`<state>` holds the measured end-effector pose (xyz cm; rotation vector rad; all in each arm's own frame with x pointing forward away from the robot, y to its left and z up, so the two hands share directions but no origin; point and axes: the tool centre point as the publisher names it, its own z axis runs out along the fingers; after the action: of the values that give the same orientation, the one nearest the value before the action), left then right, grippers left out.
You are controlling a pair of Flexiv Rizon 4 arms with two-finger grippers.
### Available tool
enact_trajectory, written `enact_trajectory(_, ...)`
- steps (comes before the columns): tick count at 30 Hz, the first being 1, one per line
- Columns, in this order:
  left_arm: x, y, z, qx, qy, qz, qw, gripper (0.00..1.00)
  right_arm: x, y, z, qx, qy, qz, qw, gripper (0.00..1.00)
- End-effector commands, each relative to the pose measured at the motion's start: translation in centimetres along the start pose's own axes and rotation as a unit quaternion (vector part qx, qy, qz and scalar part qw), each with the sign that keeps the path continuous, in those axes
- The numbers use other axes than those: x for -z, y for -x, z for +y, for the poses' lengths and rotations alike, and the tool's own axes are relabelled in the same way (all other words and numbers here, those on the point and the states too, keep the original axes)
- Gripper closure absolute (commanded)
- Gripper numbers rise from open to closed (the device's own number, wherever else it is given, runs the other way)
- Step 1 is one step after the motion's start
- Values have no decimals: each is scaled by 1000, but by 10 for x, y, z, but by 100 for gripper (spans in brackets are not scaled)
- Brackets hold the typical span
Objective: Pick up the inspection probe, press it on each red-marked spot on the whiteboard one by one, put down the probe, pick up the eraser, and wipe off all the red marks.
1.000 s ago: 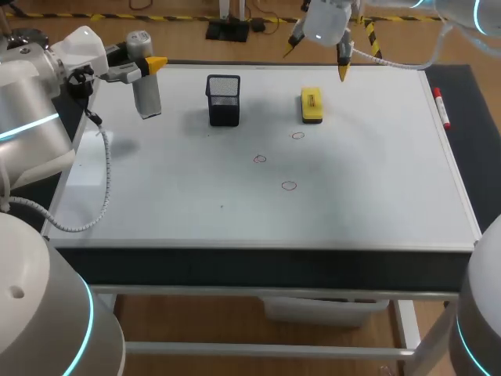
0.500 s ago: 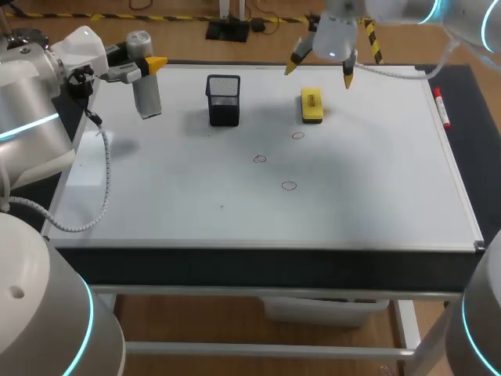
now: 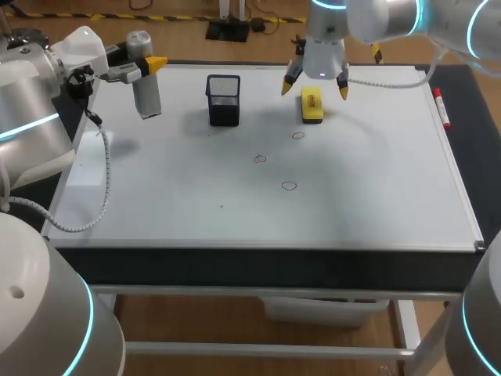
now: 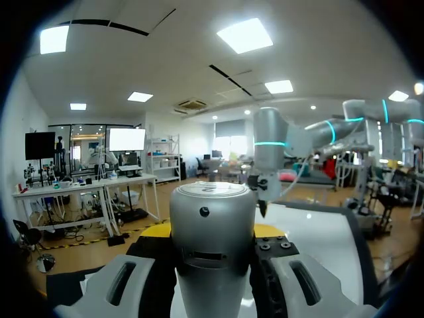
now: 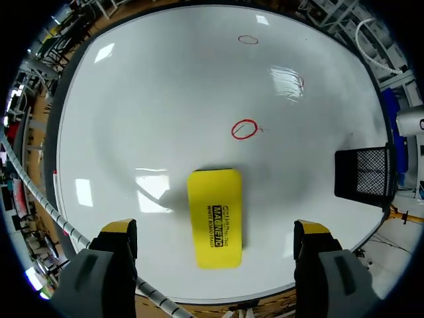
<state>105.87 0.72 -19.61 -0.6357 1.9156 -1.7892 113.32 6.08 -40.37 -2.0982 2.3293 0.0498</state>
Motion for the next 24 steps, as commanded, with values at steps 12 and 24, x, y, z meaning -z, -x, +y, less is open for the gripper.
enact_trajectory(12, -1, 0, 1, -1, -3, -2, 1000, 100, -19, 0, -4, 0, 22, -2, 1000, 0)
enact_trajectory(24, -1, 0, 1, -1, -3, -2, 1000, 100, -20, 4, -2, 6, 16, 9, 1000, 0)
